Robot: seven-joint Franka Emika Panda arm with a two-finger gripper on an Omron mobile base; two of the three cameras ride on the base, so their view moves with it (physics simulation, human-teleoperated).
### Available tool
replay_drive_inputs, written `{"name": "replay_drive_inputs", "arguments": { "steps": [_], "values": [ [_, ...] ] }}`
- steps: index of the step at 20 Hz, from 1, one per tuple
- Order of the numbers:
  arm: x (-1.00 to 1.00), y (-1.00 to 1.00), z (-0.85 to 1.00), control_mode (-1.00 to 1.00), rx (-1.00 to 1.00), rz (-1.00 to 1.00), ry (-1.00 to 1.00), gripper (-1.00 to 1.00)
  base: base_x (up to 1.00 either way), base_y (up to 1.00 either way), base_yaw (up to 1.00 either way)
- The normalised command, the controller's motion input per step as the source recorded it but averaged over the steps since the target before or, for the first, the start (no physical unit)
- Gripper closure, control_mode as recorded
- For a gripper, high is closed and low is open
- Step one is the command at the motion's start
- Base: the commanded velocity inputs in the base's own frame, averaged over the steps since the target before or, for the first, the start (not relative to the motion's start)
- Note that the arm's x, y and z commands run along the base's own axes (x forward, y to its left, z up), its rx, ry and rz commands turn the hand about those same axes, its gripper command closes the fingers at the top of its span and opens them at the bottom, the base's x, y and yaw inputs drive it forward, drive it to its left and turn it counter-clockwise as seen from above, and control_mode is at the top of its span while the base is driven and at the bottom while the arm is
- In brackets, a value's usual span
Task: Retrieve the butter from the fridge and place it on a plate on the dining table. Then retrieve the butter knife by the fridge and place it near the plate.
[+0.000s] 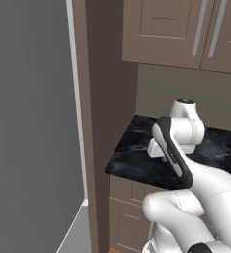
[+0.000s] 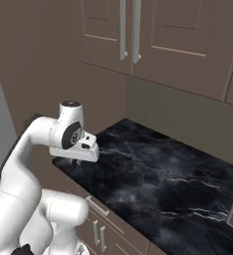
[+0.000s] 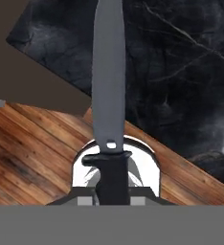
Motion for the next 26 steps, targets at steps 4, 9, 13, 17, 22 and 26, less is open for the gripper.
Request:
{"name": "replay_drive_inputs", "arguments": {
  "steps": [4, 9, 13, 17, 22, 26],
  "values": [
    [-0.85, 0.00, 0.60, -1.00, -0.08, 0.00, -0.04, 1.00, 0.00, 0.00, 0.00],
    [-0.85, 0.00, 0.51, -1.00, -0.09, 0.00, -0.10, 1.00, 0.00, 0.00, 0.00],
    [-0.86, -0.01, 0.09, -1.00, 0.01, 0.00, -0.11, 1.00, 0.00, 0.00, 0.00],
    [-0.63, -0.08, 0.19, -1.00, 0.02, 0.00, -0.09, 1.00, 0.00, 0.00, 0.00],
    [-0.02, -0.03, 0.53, -1.00, 0.00, 0.00, 0.01, 1.00, 0.00, 0.00, 0.00],
    [-0.02, 0.00, 0.11, -1.00, -0.02, 0.00, 0.01, 1.00, 0.00, 0.00, 0.00]
  ]
}}
